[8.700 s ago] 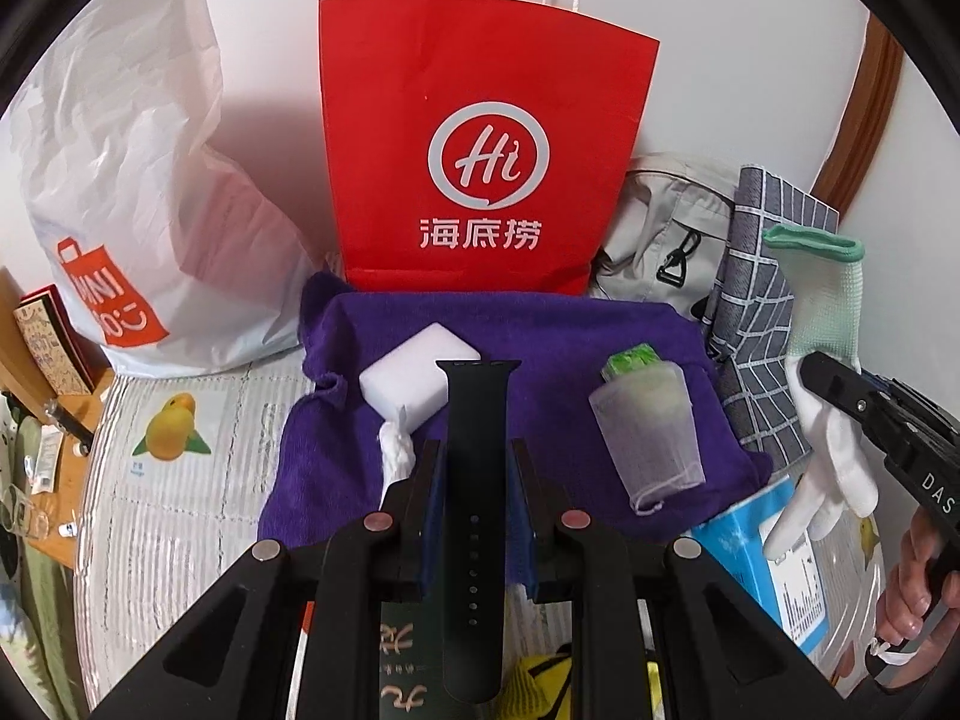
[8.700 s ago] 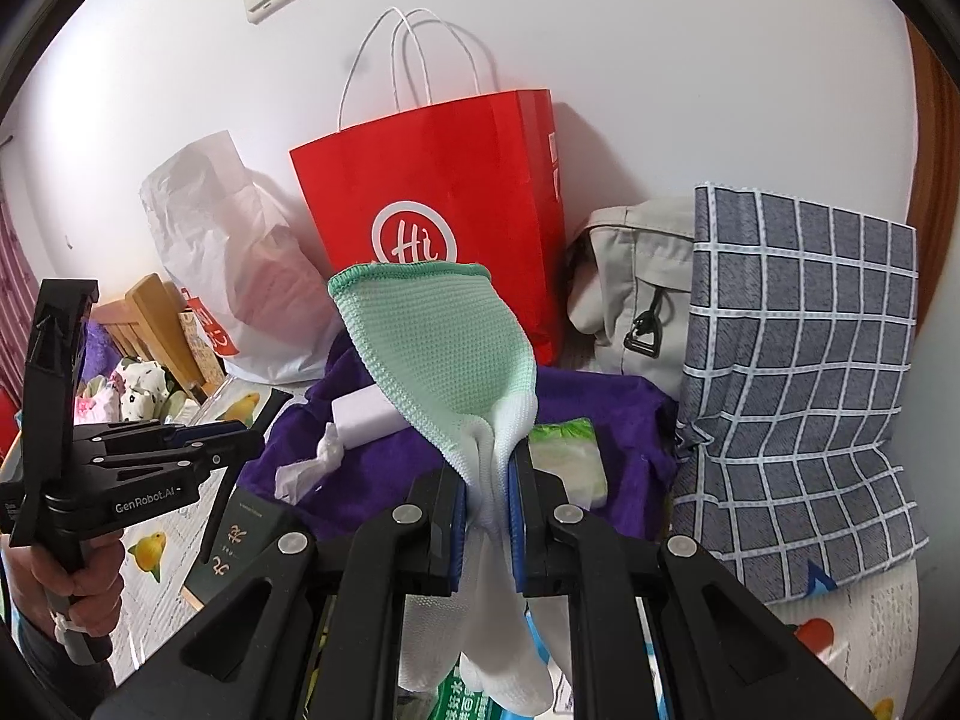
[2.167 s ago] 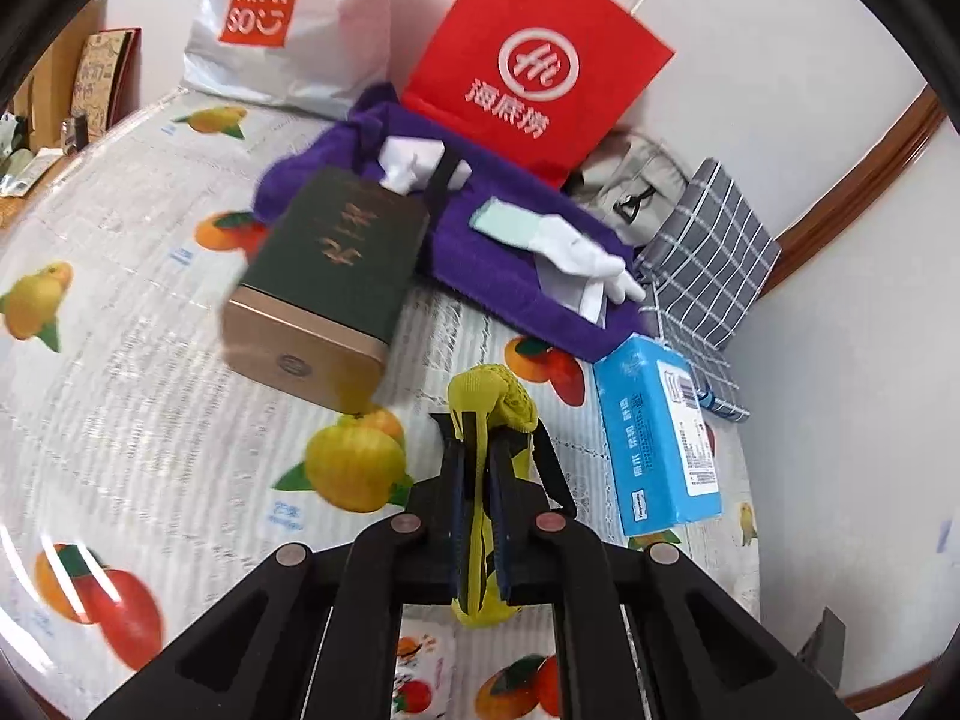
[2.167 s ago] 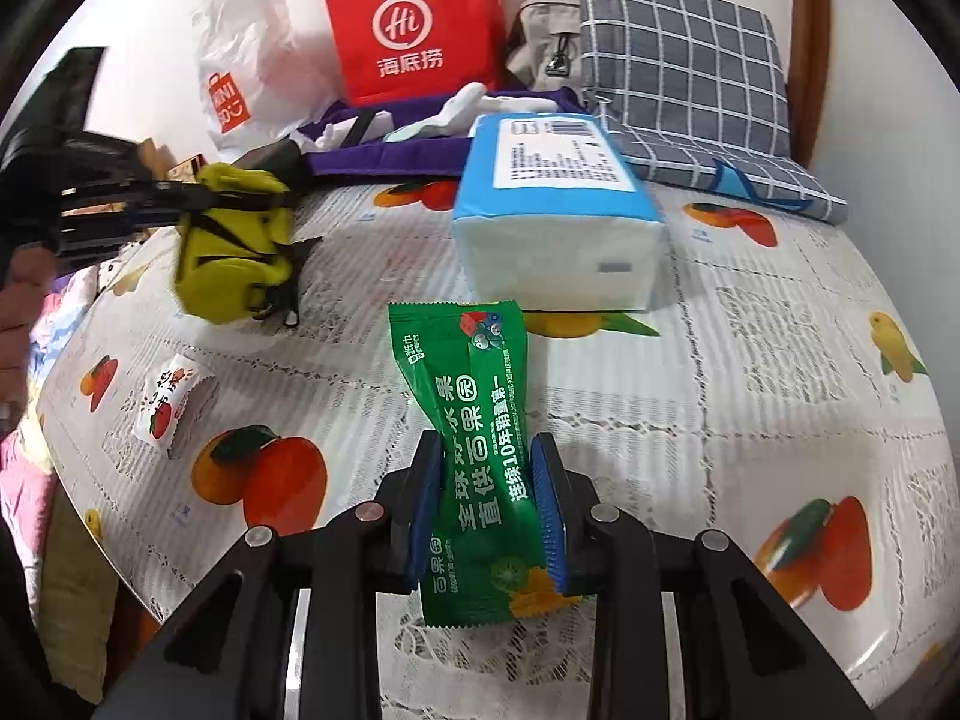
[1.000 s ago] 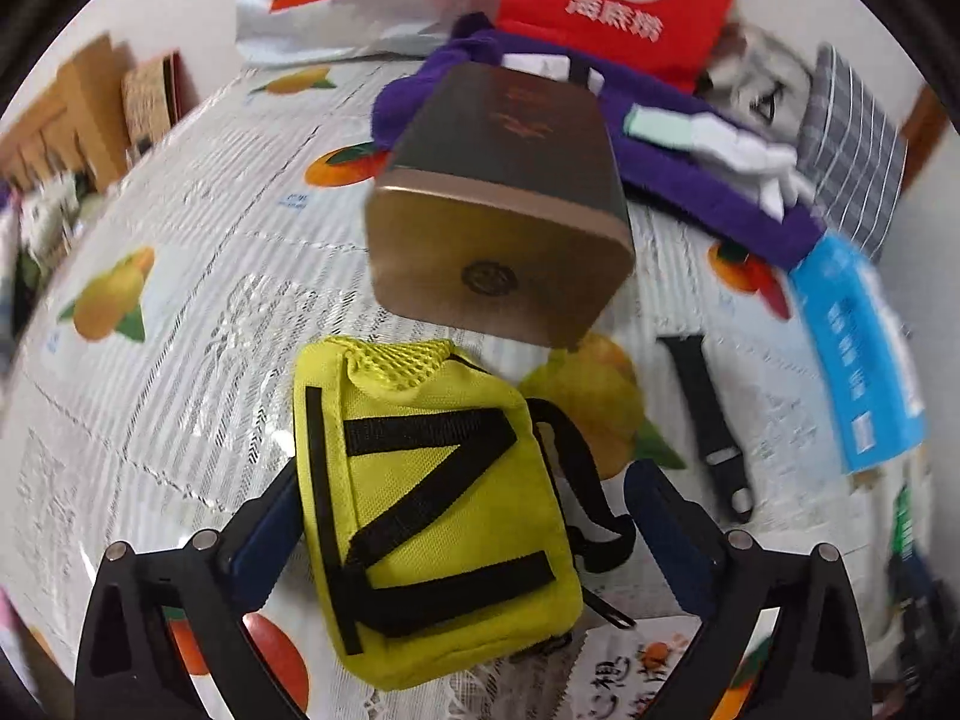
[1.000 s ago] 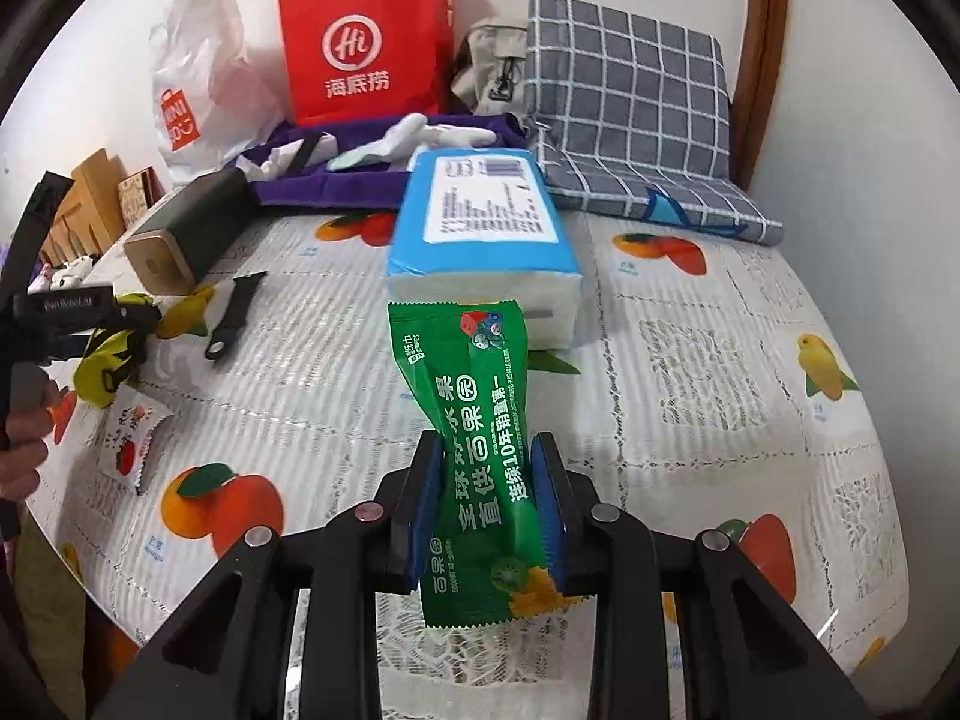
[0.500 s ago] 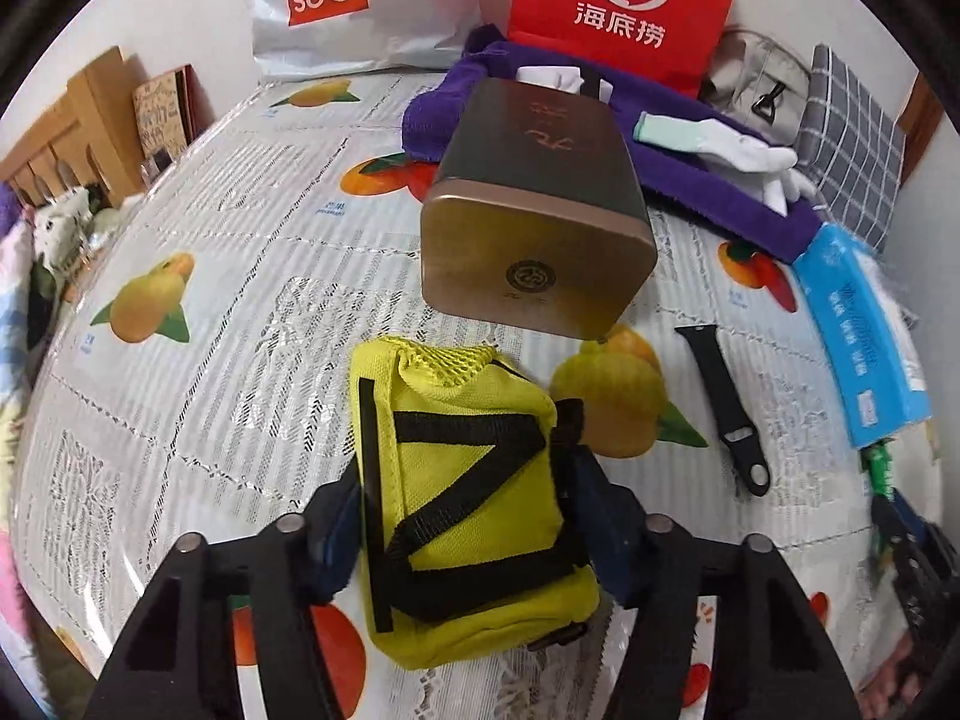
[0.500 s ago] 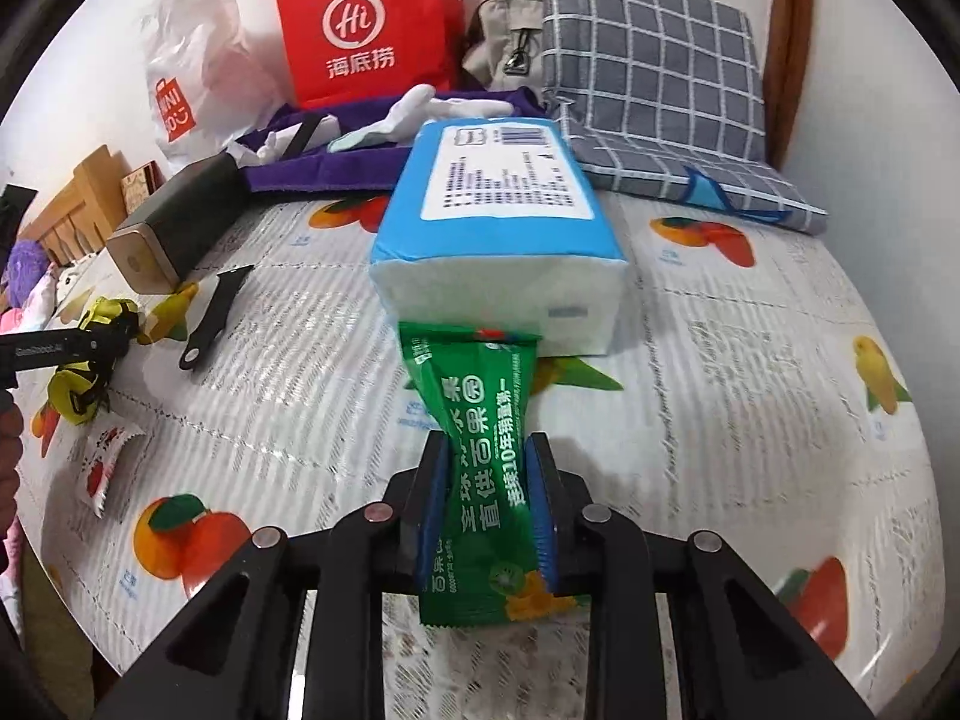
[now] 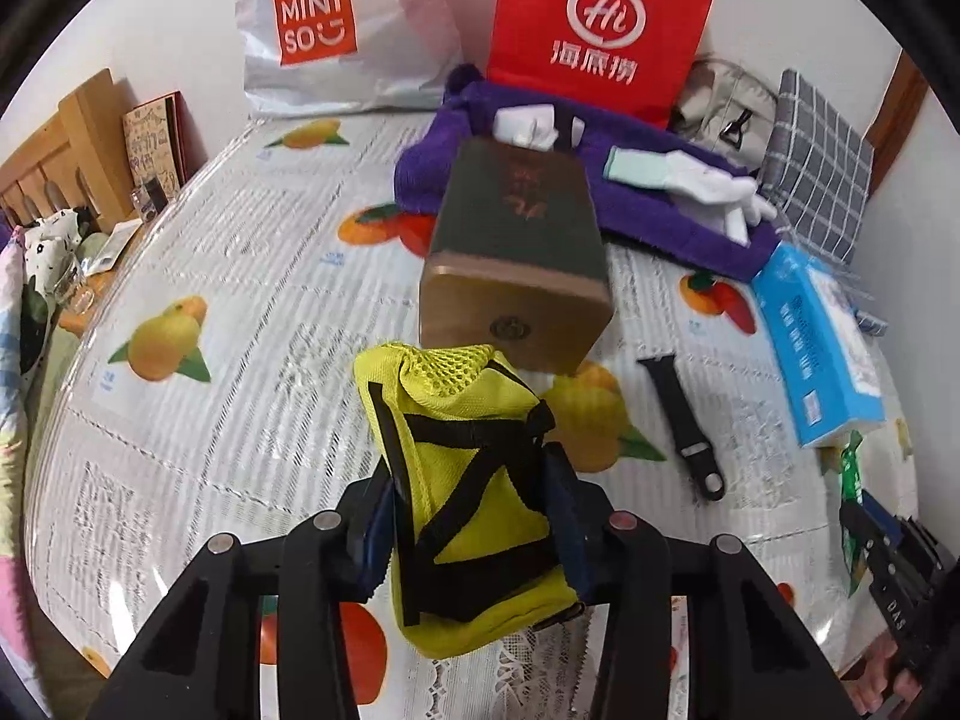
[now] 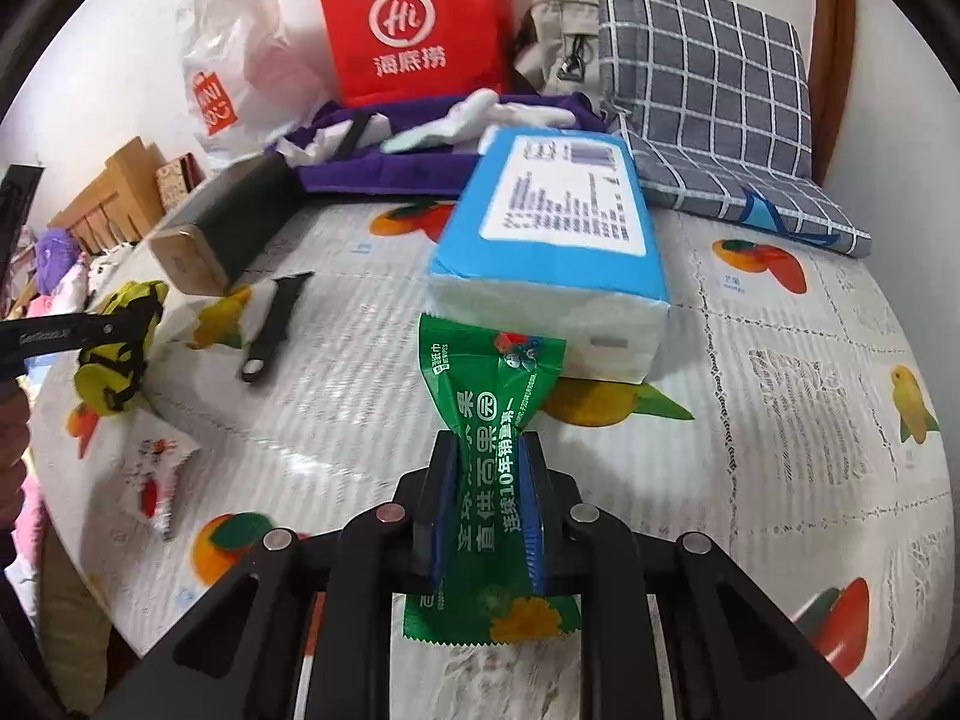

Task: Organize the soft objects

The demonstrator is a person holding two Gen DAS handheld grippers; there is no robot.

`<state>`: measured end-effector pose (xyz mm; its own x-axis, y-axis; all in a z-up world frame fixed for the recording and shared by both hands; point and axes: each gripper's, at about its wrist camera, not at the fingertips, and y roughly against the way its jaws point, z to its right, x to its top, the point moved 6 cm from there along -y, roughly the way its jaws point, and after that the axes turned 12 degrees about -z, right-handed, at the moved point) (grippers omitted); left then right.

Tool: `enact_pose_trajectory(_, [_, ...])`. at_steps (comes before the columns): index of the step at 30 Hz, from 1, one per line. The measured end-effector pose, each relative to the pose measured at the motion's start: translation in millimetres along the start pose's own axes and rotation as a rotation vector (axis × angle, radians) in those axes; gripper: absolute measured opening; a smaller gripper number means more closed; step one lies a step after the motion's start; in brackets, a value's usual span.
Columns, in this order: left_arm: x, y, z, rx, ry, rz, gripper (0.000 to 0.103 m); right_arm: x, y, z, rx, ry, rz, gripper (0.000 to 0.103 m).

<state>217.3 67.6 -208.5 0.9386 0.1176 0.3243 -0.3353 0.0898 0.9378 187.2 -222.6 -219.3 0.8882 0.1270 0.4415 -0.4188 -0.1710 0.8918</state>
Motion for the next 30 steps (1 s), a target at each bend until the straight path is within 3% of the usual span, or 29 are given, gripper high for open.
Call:
enact_pose_trajectory(14, [20,61,4,-0.065,-0.027,0.093,0.040,23,69,-21,0.007,0.039,0.108,0.020])
enact_pose_trajectory(22, [44,88,5,-0.057,-0.029,0.154,0.040,57,103,-16,0.002,0.029,0.176,0.020])
enact_pose_trajectory(30, [68,95,6,-0.040,-0.031,0.176,0.040,86,112,-2,-0.031,0.008,0.198,0.020])
